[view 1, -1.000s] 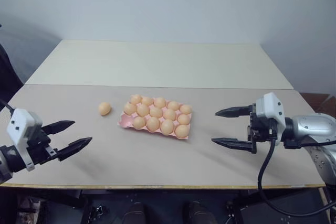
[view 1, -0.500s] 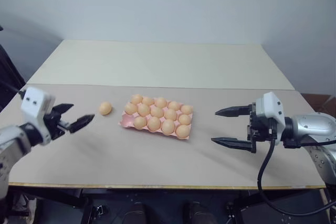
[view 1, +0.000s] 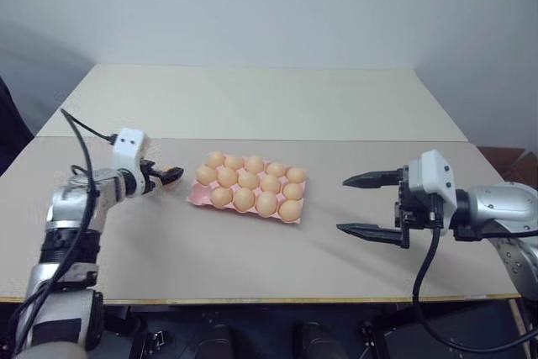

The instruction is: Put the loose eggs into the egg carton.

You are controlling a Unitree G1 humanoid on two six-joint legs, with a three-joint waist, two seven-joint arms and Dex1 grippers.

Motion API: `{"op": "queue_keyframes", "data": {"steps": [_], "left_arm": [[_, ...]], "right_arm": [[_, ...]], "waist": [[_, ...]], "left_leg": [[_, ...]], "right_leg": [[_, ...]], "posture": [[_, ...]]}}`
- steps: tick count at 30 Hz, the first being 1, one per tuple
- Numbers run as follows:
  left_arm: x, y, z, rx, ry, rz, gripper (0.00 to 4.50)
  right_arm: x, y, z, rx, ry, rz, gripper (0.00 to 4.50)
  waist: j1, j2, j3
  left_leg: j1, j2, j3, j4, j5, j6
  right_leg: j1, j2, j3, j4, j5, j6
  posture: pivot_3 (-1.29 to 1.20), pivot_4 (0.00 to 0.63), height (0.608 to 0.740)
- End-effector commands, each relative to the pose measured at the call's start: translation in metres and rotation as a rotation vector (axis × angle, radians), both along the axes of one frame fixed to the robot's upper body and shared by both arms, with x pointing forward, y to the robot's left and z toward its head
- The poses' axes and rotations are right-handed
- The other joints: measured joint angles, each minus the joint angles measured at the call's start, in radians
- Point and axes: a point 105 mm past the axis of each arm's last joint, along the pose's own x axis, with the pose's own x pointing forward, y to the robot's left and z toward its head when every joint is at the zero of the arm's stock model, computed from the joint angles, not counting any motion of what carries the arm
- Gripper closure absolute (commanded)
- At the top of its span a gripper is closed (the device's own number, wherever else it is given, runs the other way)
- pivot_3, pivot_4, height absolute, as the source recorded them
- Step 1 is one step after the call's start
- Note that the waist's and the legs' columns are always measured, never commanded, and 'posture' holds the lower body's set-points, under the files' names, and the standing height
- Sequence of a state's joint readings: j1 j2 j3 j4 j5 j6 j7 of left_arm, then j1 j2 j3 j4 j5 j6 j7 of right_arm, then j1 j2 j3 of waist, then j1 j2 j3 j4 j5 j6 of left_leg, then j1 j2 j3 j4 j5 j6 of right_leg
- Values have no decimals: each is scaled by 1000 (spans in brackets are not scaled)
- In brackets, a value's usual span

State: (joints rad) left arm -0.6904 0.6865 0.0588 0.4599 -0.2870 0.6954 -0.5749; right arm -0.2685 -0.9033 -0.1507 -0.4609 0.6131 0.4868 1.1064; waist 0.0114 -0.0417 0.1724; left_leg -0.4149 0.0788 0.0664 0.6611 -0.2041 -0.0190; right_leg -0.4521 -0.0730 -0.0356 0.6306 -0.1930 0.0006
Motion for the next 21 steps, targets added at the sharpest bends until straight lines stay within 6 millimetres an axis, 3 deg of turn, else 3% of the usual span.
{"op": "queue_keyframes", "data": {"steps": [1, 4, 7, 10, 13, 17, 21], "left_arm": [[8, -1, 7, 13, -42, -32, 917], [10, -2, 4, 9, -41, -39, 2003], [9, 2, 7, -6, -60, -31, 2783], [4, 9, 19, 11, -110, -45, 2834], [-10, 5, 44, -5, -215, -142, 2834], [-35, -18, 65, -60, -284, -347, 2834], [-60, -44, 62, -70, -247, -530, 2834]], "right_arm": [[-5, -2, 13, 6, -51, -2, 0], [-5, -2, 14, 8, -57, -13, 0], [-5, -3, 15, 15, -61, -23, 0], [-5, -4, 13, 15, -61, -31, 0], [-6, -5, 13, 19, -60, -36, 0], [-6, -3, 12, 25, -57, -33, 0], [-5, 0, 12, 34, -58, -27, 0]], "waist": [[1, 0, 0], [0, 0, 0], [1, 0, 0], [0, 0, 0], [-3, 0, 0], [0, 0, 0], [4, 0, 0]], "left_leg": [[0, 0, 0, 0, 0, 0], [0, 0, 0, 0, 0, 0], [0, 0, 0, 1, 0, 0], [0, 0, 0, 1, 0, 0], [0, 0, 0, 1, 0, 0], [0, 0, 0, 1, 0, 0], [1, 0, 0, 1, 0, 0]], "right_leg": [[0, 0, 0, 0, 0, 0], [0, 0, 0, 0, 0, 0], [0, -1, 0, 1, 0, 0], [0, -1, 0, 1, 0, 0], [0, -1, 0, 0, 0, 0], [0, -1, 0, 1, 0, 0], [1, -2, 0, 1, 0, 1]], "posture": [[0, 150, 740], [0, 150, 740], [0, 150, 740], [0, 150, 740], [0, 150, 740], [0, 150, 740], [0, 150, 740]]}}
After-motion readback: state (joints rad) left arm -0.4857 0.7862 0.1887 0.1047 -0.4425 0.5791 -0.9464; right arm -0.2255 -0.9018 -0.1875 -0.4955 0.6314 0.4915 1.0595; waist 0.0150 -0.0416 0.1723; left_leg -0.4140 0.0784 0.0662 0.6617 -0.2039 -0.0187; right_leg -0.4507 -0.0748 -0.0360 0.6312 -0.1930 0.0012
